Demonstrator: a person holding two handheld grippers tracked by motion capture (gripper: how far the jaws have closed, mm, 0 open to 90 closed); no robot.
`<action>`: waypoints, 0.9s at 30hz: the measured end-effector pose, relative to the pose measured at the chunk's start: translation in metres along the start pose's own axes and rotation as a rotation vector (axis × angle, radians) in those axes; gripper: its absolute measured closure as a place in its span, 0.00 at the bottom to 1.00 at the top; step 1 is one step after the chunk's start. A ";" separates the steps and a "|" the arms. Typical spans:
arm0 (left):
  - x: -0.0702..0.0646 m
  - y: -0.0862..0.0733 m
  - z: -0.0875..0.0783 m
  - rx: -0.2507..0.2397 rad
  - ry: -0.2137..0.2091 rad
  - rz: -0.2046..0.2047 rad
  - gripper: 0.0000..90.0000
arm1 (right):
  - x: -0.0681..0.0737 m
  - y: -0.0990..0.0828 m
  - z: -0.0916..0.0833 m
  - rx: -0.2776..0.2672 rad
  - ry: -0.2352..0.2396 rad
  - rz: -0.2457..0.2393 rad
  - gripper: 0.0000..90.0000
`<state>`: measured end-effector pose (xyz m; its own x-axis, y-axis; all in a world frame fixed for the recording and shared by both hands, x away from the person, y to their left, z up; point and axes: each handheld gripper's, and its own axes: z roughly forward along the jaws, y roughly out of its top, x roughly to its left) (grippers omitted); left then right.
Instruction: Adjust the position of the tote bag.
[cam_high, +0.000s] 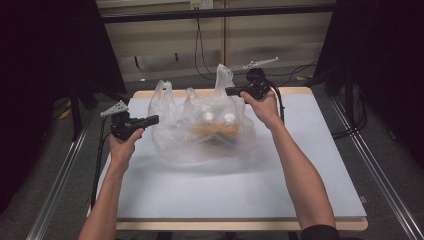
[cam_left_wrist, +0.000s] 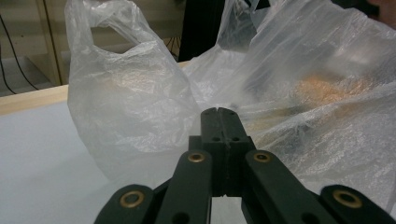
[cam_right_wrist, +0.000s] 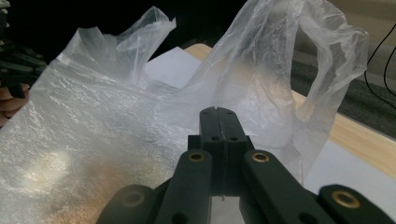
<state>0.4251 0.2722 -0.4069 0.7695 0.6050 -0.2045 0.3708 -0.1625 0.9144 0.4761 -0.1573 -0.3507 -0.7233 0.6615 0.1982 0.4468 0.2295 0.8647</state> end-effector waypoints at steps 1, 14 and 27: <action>-0.002 0.001 -0.002 0.001 0.004 0.006 1.00 | 0.001 -0.002 -0.005 -0.020 0.007 0.005 1.00; -0.010 0.009 -0.021 -0.067 -0.011 0.026 1.00 | 0.006 -0.015 -0.059 -0.156 -0.014 0.031 1.00; -0.022 0.015 -0.033 -0.098 -0.014 0.059 1.00 | 0.019 -0.010 -0.087 -0.259 0.010 0.005 1.00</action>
<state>0.3961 0.2824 -0.3771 0.7960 0.5856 -0.1534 0.2726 -0.1205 0.9546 0.4116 -0.2093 -0.3155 -0.7272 0.6548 0.2060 0.3017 0.0352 0.9528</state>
